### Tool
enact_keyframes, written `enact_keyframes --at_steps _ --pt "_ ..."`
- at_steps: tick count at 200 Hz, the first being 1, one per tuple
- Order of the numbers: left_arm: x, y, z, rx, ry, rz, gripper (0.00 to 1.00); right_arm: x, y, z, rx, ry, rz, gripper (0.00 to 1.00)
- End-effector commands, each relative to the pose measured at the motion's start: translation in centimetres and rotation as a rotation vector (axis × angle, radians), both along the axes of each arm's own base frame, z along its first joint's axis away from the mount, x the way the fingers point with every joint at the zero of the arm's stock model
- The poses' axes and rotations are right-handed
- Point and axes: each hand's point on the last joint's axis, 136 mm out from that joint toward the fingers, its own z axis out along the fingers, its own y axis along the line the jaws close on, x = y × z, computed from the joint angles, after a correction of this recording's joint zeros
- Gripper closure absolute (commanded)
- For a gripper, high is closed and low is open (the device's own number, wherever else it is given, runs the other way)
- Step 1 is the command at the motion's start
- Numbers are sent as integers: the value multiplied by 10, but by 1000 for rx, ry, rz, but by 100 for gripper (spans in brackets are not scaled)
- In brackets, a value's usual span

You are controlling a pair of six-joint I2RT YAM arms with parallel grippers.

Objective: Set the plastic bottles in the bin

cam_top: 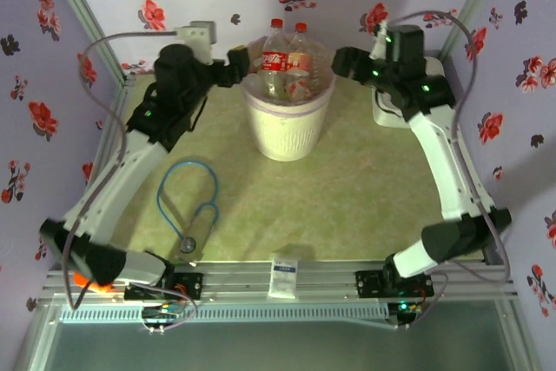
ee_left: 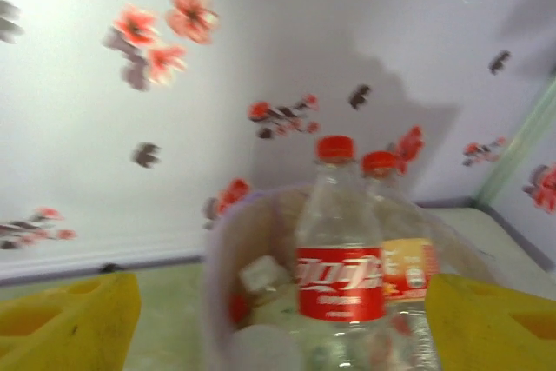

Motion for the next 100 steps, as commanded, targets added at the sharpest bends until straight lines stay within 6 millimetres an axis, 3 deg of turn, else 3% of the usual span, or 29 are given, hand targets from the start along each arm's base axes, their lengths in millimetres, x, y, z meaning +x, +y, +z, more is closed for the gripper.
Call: enact_keyframes --at_steps 1,17,43,66,100 --pt "-9 61 -43 123 63 199 10 -8 -49 -27 -79 -7 -144 9" --pt "-20 99 -80 183 119 313 1 -23 -79 -59 -134 32 -229 1" --pt "-39 158 -162 330 276 511 0 -43 -110 -111 -213 106 -311 1" --pt "-42 174 -217 325 318 550 0 -53 -132 -155 -339 133 -375 1" --pt "-36 204 -261 385 338 650 0 -62 -162 -223 -506 154 -476 1"
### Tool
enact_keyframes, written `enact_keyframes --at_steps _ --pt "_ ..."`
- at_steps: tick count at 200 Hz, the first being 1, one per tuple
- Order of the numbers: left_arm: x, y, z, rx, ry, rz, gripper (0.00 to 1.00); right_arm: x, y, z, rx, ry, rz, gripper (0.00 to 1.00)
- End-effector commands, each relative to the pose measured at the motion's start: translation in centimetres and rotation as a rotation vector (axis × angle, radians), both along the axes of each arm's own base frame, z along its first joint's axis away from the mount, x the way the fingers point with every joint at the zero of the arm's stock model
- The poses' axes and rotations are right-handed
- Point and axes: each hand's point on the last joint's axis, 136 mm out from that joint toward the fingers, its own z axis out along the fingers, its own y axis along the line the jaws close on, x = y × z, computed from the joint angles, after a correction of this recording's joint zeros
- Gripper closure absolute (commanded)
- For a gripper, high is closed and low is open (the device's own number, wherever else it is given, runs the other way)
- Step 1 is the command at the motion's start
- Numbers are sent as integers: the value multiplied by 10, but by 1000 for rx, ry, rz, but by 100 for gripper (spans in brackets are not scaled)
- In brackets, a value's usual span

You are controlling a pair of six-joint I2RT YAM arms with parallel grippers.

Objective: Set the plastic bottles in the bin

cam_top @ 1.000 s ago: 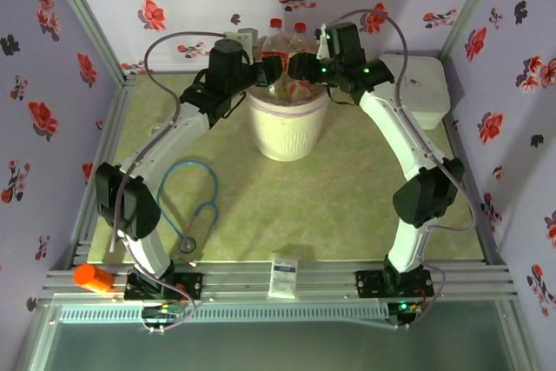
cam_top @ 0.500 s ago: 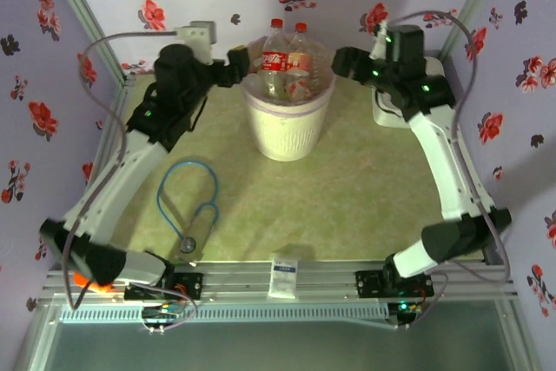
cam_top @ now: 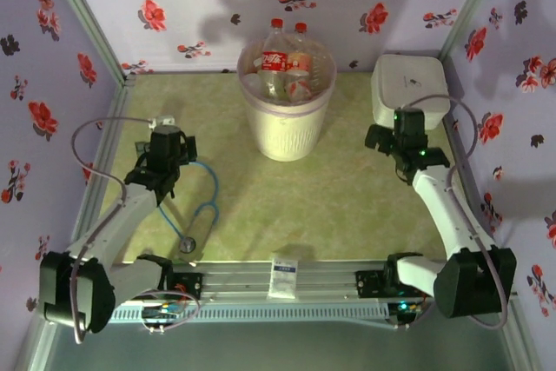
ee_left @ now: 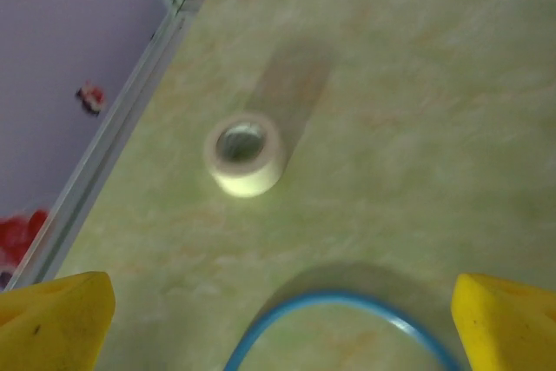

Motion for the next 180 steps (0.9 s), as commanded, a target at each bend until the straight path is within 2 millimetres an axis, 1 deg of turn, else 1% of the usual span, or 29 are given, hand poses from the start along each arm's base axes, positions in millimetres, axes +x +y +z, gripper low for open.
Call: enact_keyframes --at_steps 1,16,27,47,63,93,106,117,142,157,172,180 --pt "15 24 11 51 -117 90 0 4 -32 -15 -170 -75 -94 1" --pt "20 32 -8 73 -105 104 0 0 -41 -36 -195 -97 -144 1" --pt "23 35 -19 86 -99 105 0 -2 -48 -47 -207 -123 -188 1" --pt "28 34 -33 95 -96 93 0 -2 -53 -57 -239 -164 -203 1" --pt "34 31 -44 91 -105 69 0 0 -54 -65 -261 -154 -196 1" --pt "46 27 -56 63 -131 56 0 2 -52 -77 -258 -173 -185 1" --pt "48 27 -63 69 -117 55 0 4 -51 -76 -250 -209 -186 1" --pt "50 30 -64 76 -105 64 0 5 -52 -74 -245 -235 -194 1" --pt "53 31 -58 126 -144 27 0 13 -49 -66 -226 -320 -192 1" --pt "55 30 -57 122 -184 2 0 18 -47 -62 -214 -370 -191 1" --pt "58 38 -66 97 -199 7 0 24 -44 -62 -218 -384 -168 1" --pt "60 38 -69 67 -169 0 0 26 -42 -63 -216 -368 -155 1"
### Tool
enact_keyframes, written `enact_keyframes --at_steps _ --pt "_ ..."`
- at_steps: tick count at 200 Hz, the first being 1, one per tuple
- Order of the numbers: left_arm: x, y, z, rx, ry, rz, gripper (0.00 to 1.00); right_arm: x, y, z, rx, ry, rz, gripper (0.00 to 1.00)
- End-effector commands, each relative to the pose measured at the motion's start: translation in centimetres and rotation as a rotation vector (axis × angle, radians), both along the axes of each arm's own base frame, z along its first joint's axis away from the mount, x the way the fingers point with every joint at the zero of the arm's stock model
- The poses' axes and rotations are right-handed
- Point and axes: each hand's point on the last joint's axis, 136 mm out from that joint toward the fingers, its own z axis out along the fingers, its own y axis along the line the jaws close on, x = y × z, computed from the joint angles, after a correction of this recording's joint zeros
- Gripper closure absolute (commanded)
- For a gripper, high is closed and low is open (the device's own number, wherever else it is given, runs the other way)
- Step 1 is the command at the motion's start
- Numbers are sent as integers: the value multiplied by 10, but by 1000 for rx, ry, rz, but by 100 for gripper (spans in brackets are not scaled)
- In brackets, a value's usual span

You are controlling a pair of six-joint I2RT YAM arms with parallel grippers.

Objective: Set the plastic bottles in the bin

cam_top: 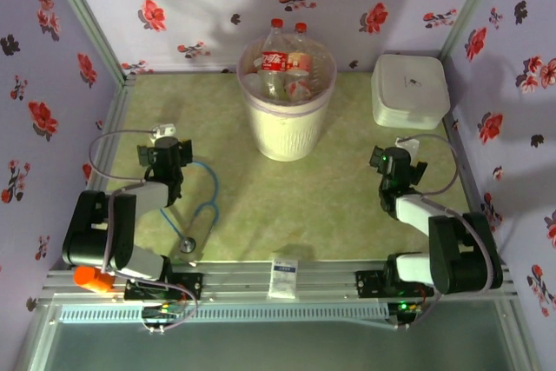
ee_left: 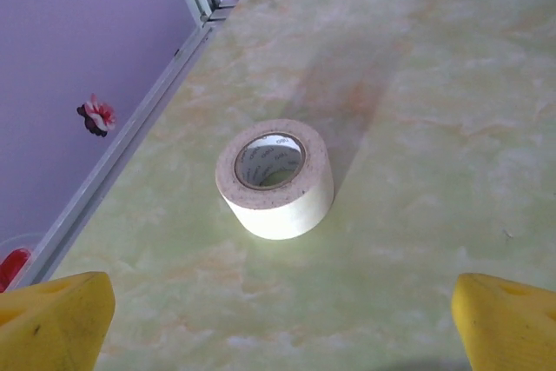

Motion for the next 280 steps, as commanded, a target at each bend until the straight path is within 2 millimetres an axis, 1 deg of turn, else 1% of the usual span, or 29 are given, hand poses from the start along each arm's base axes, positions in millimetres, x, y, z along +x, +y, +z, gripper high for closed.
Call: enact_keyframes --at_steps 1,13,32,41,48,55,61,66,68,74,87,91,133,280 --pt "9 6 0 -22 -30 -27 0 14 2 16 -13 -79 18 1" --pt "11 6 0 -33 -31 -35 0 17 4 17 -32 -90 43 1" --pt "7 8 1 -45 -56 -39 0 17 6 20 -52 -125 63 1" --pt "6 8 0 -59 -63 -42 0 17 4 17 -60 -151 56 1" --pt "5 10 0 -70 -71 -44 0 18 3 8 -62 -158 52 1" --pt "4 11 -1 -80 -78 -46 0 22 7 6 -73 -187 79 1" --pt "1 13 -3 -87 -88 -54 0 23 10 -4 -72 -149 92 1" --pt "-1 12 -5 -93 -97 -65 0 26 9 -4 -79 -150 85 1" --pt "-2 12 -9 -96 -95 -68 0 27 9 -4 -80 -150 86 1" --pt "0 12 -7 -93 -138 -74 0 29 10 -6 -77 -136 93 1" --pt "0 8 -13 -108 -84 -94 0 29 7 -8 -55 -106 81 1" --pt "1 9 -10 -109 -110 -95 0 30 6 -8 -53 -107 78 1" --pt "1 8 -11 -111 -101 -100 0 31 2 -7 -47 -110 63 1" --pt "1 8 -11 -111 -103 -100 0 32 3 -9 -44 -102 66 1"
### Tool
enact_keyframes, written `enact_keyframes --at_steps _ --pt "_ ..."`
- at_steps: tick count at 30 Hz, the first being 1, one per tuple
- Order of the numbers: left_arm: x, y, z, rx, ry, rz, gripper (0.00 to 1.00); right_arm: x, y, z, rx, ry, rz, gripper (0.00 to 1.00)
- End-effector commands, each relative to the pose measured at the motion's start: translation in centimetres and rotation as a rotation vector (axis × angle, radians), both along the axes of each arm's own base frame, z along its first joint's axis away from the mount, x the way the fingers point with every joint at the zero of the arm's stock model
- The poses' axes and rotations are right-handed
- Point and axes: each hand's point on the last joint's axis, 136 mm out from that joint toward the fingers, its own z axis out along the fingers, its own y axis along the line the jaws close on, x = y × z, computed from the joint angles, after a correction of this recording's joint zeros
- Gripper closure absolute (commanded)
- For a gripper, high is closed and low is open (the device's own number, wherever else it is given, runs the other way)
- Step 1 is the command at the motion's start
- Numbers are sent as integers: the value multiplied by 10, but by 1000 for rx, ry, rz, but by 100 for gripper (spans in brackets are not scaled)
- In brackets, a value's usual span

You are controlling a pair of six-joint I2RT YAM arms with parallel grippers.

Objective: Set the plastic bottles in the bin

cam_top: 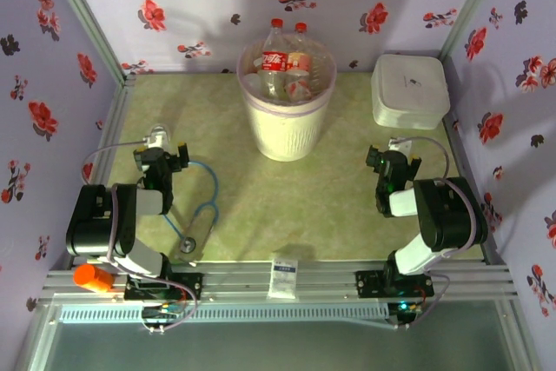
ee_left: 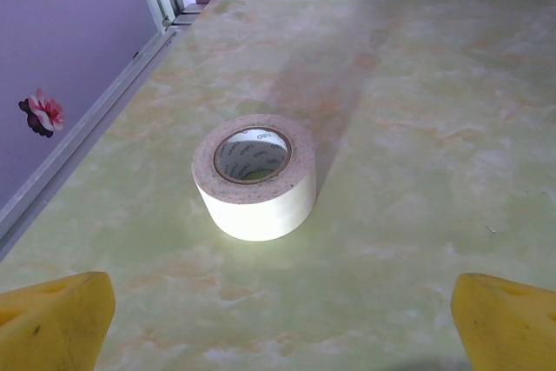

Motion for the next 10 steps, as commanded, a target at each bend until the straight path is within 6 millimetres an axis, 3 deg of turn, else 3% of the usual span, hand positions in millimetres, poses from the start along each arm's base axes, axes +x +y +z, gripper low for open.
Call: enact_keyframes --at_steps 1,10 --pt "3 0 5 -10 -28 -1 0 9 -1 16 11 -54 -4 1" --pt "3 1 5 -10 -30 0 0 9 -4 16 28 -55 0 1"
